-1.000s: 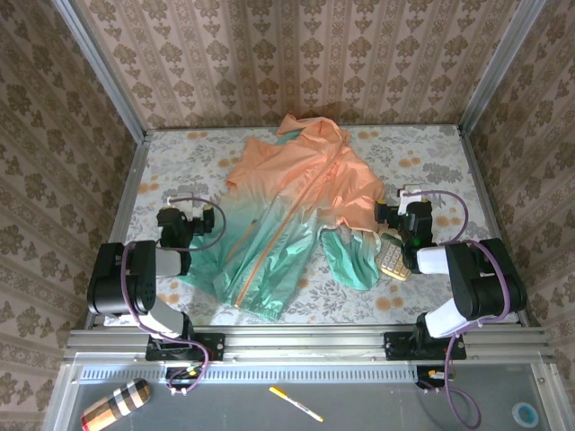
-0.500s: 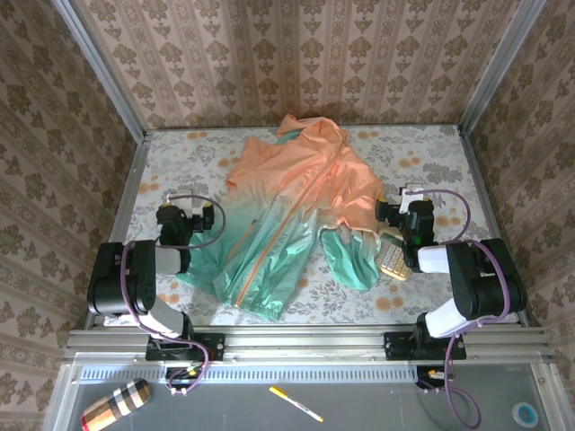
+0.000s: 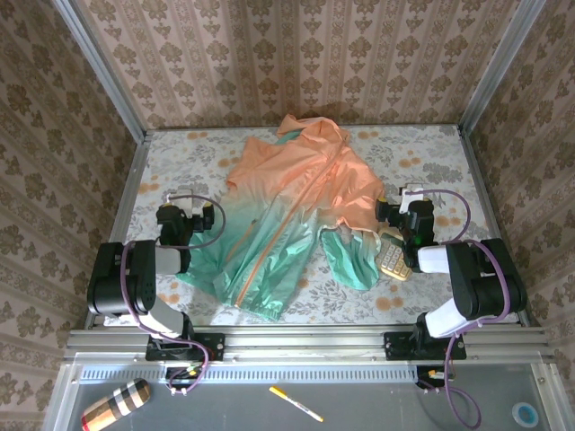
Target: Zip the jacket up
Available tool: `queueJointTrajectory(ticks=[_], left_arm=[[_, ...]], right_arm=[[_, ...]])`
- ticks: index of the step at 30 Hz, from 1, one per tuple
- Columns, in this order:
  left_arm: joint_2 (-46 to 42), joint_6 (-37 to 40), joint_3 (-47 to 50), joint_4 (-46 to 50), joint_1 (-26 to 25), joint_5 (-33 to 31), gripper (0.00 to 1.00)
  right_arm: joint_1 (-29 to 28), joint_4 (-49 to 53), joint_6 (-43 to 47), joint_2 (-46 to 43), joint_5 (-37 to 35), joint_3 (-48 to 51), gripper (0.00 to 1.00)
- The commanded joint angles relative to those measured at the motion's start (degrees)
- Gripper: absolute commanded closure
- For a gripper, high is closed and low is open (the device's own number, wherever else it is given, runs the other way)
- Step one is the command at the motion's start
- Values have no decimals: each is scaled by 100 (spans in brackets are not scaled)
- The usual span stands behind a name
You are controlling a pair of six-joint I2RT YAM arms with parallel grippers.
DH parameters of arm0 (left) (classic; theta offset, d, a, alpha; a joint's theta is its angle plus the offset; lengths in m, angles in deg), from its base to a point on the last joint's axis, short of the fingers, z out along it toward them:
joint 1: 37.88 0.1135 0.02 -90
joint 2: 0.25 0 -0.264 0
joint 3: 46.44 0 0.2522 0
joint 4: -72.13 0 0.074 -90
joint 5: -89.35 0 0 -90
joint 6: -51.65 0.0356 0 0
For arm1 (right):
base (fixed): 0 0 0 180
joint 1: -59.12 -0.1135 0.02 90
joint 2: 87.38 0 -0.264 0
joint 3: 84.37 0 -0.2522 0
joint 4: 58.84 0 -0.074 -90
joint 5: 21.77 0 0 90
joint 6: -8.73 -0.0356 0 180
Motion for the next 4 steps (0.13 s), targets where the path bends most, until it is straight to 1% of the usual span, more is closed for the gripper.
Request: queueJointTrajectory(ticks=[1,4], left_arm=[[3,60,-118,-72,32,107,0],[3,55,-118,-72,37,107,0]], right_arm=[[18,1,-22,51,79,-100,0],[18,-8,-30,45,93,-92,0]])
